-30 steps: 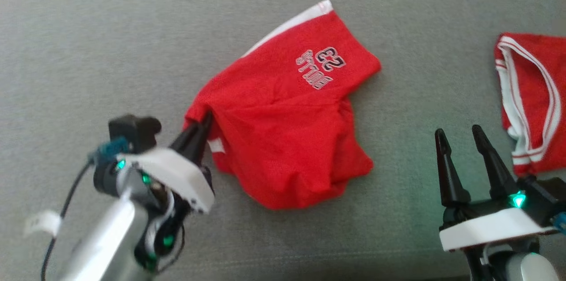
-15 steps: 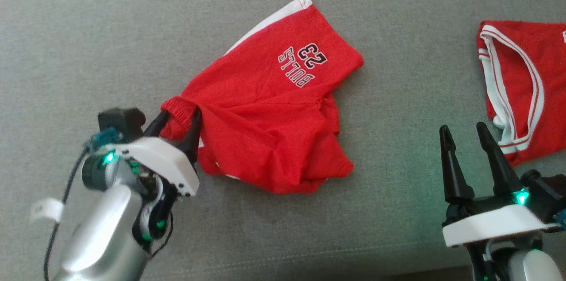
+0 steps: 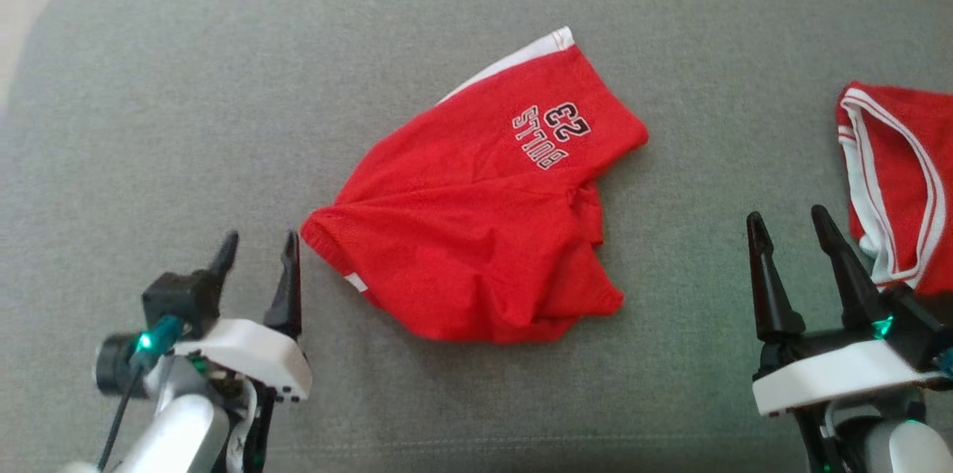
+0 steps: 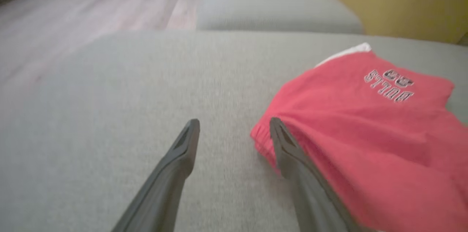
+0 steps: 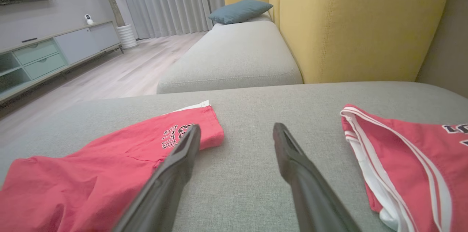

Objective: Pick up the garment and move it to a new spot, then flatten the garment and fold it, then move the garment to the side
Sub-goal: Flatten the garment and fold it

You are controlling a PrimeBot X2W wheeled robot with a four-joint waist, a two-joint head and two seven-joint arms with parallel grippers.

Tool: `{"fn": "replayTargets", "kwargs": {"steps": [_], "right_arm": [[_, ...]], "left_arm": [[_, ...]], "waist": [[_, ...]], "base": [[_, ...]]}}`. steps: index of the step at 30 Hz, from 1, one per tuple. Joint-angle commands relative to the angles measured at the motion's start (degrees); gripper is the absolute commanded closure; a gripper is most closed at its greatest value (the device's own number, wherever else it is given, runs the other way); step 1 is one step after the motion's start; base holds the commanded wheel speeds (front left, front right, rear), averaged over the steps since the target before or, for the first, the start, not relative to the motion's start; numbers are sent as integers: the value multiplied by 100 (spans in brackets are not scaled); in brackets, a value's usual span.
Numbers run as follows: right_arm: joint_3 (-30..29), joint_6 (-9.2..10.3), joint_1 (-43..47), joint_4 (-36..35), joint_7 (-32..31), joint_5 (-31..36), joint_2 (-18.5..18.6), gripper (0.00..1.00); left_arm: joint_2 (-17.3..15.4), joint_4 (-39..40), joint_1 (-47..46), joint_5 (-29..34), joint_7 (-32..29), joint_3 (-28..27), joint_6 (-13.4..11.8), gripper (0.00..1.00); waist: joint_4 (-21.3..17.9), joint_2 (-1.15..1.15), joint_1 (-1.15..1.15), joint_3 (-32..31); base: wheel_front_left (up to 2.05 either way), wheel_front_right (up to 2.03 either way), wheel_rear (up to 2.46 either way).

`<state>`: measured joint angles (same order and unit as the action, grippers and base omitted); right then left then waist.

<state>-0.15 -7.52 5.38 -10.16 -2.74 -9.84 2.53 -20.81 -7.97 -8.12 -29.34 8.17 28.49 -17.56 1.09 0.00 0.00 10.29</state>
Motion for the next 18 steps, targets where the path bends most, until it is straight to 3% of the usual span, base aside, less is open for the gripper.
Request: {"fn": "replayTargets", "kwargs": {"steps": [1, 10, 18], "right_arm": [[116, 3, -68, -246, -14, 55, 41, 0], [174, 3, 160, -401, -195, 103, 87, 0], [197, 3, 230, -477, -266, 92, 98, 0]], "left_arm": [[-181, 298, -189, 147, 195, -286, -68, 0], [-203, 1110, 8, 698, 609, -141, -179, 0], [-181, 1260, 123, 771, 637, -70, -203, 0]], "waist": [[50, 0, 0, -75], [71, 0, 0, -326], [80, 0, 0, -358]], "base": [[0, 0, 0], [0, 0, 0], [0, 0, 0]]}}
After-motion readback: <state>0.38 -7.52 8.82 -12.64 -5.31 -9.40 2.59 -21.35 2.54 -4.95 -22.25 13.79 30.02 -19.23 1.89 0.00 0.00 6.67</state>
